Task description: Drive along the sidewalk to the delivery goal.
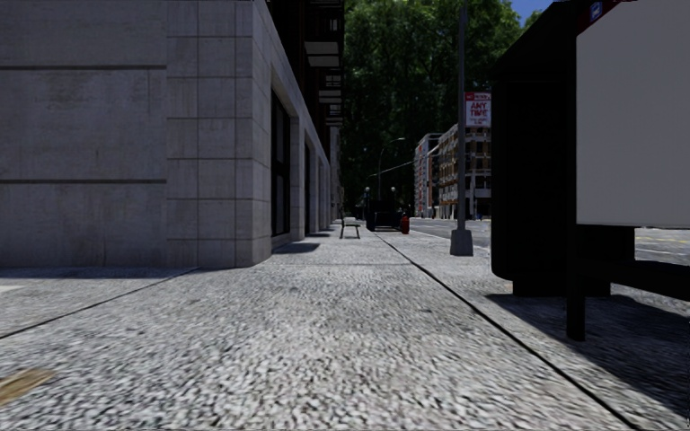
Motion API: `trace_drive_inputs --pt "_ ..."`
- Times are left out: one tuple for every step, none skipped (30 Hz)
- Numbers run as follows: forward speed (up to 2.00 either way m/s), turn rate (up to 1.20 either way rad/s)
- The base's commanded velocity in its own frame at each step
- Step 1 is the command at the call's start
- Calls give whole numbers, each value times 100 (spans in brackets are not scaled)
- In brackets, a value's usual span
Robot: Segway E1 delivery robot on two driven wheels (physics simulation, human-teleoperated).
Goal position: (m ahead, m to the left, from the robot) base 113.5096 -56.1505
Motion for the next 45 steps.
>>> trace_drive_inputs --pt "200 -53" --pt "200 -53" --pt "200 -53" --pt "200 -53" --pt "200 -52" --pt "200 -52" --pt "200 0" --pt "200 0" --pt "200 0" --pt "200 0" --pt "200 0" --pt "200 0" --pt "200 0" --pt "200 0" --pt "200 0" --pt "200 0" --pt "200 0" --pt "200 0" --pt "200 0" --pt "200 0" --pt "200 0" --pt "200 0" --pt "200 0" --pt "200 0" --pt "200 0" --pt "200 0" --pt "200 0" --pt "200 0" --pt "200 0" --pt "200 0" --pt "200 0" --pt "200 0" --pt "200 0" --pt "200 0" --pt "200 0" --pt "200 0" --pt "200 0" --pt "200 0" --pt "200 0" --pt "200 0" --pt "200 0" --pt "200 0" --pt "200 0" --pt "200 0" --pt "200 0"
